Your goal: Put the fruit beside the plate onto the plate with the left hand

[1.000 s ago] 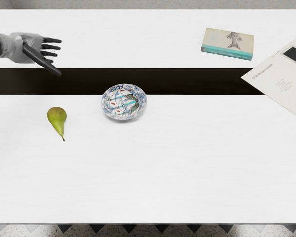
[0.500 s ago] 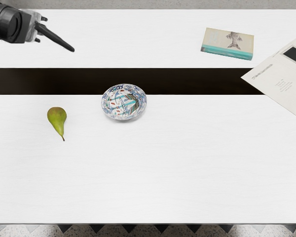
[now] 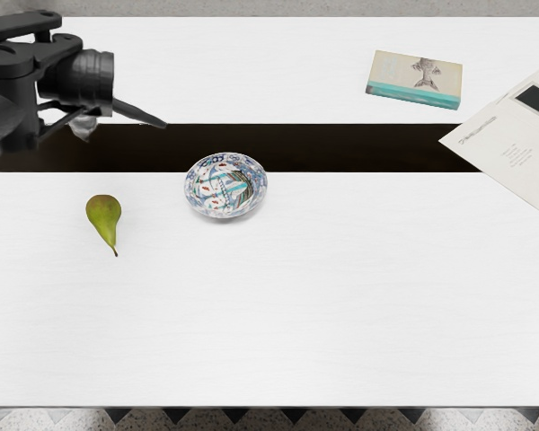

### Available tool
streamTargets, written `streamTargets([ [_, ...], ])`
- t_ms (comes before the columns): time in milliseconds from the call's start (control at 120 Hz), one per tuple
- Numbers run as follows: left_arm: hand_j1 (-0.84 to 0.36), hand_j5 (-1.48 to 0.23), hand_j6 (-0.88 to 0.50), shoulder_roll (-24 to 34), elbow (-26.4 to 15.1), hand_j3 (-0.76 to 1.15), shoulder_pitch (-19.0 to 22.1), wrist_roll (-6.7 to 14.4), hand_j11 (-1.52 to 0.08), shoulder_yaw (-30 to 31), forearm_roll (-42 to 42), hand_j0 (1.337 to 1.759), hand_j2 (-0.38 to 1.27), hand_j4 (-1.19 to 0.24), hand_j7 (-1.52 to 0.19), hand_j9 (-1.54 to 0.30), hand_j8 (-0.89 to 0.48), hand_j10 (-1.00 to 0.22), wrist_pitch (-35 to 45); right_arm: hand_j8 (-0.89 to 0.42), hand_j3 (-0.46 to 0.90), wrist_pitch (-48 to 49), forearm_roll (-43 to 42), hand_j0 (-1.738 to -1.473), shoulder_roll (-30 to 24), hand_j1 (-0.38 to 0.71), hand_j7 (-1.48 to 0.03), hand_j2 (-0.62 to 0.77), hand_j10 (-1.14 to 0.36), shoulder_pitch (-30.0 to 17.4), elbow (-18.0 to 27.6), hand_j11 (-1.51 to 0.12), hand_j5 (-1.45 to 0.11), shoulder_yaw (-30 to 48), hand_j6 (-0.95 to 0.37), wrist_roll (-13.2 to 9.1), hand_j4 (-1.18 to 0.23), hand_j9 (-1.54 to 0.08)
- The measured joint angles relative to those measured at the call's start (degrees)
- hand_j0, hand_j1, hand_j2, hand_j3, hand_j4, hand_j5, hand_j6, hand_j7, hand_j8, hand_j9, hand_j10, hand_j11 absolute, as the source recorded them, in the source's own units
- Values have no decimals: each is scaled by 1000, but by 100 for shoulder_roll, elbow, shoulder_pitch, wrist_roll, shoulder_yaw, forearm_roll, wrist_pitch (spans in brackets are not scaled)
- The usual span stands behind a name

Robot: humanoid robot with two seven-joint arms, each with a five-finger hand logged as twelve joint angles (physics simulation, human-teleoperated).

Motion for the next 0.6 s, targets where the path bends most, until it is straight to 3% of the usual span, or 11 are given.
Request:
streamTargets([
  [350, 349, 0, -1, 495, -356, 0, -38, 0, 0, 362, -714, 1658, 0, -1, 0, 0, -1, -1, 31, -13, 0, 0, 0, -1658, 0, -333, -17, -3, -13, 0, -1, -17, -17, 0, -13, 0, -13, -17],
  [600, 349, 0, -1, 792, -1467, 0, -262, 0, 0, 547, -755, 1658, 0, -1, 0, 0, -1, -1, 32, -13, 0, 0, 0, -1658, 0, -333, -17, -3, -13, 0, 0, -17, -17, 0, -13, 0, -13, -17],
])
